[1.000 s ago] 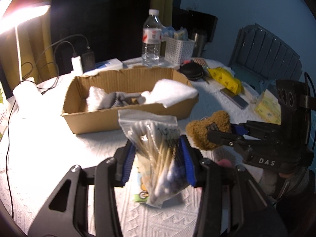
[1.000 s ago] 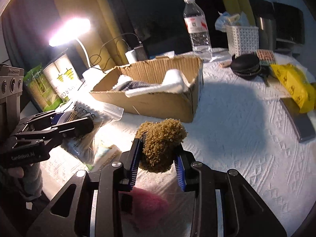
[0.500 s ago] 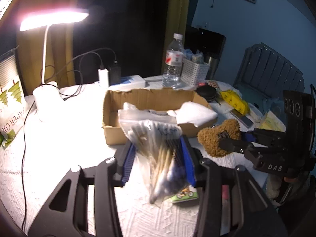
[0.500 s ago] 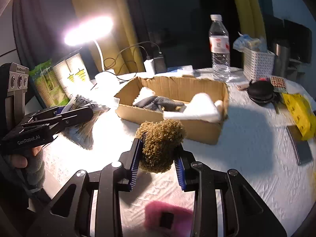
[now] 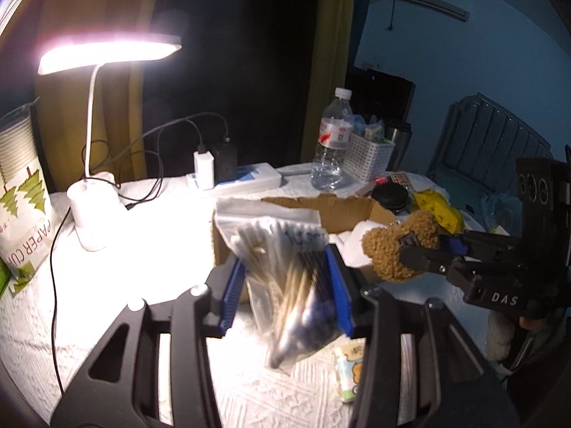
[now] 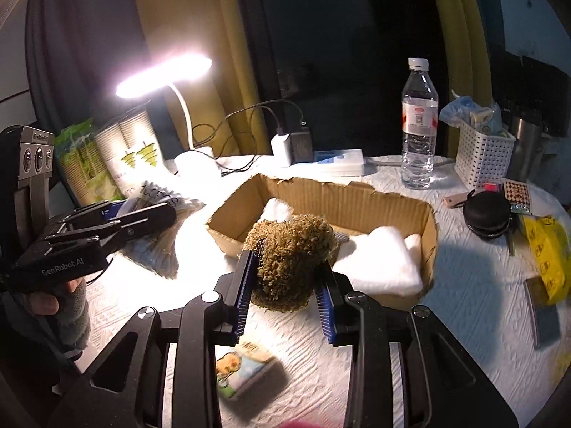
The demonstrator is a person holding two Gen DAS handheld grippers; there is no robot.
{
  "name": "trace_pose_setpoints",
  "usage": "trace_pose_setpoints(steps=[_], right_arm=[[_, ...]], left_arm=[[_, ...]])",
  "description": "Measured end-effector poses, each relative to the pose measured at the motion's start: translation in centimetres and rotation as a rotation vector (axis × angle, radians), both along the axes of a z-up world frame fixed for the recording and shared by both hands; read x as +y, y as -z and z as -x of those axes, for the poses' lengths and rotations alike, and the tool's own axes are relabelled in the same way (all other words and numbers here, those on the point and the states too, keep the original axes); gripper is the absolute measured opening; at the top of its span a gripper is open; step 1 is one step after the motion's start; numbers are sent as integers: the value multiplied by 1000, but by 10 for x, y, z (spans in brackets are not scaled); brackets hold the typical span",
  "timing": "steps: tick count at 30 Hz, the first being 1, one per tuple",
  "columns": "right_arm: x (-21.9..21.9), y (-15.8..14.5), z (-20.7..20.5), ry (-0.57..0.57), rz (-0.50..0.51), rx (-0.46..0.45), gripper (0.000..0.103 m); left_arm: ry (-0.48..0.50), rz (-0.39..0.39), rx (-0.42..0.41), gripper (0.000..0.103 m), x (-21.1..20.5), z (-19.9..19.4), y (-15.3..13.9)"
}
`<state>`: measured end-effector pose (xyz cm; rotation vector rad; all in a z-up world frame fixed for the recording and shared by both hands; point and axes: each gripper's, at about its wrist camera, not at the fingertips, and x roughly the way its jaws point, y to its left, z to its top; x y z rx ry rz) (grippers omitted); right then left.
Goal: Organize soft objects
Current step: 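Lower the sponge and cotton swab bag into the box and release both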
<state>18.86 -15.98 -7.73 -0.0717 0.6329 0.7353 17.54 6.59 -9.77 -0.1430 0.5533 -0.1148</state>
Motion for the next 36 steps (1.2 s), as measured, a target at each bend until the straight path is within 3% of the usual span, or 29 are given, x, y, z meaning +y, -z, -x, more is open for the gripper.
trace_pose_setpoints(steps=[13,22,27,31,36], right_arm=[[-13,19,-56,60,-4,51,35],[1,54,-88,51,78,114,36],[4,54,-87,41,108,103,40],[3,52,-87,54,114,100,51],[-3,41,-77,68,110,72,52]], left_arm=[[34,15,9,45,-16,-53,5],[50,36,82,45,-30,-97,35],[65,35,141,46,-39,-112,50],[61,29,152,56,-41,-113,51],[55,27,123,61,-39,-103,40]])
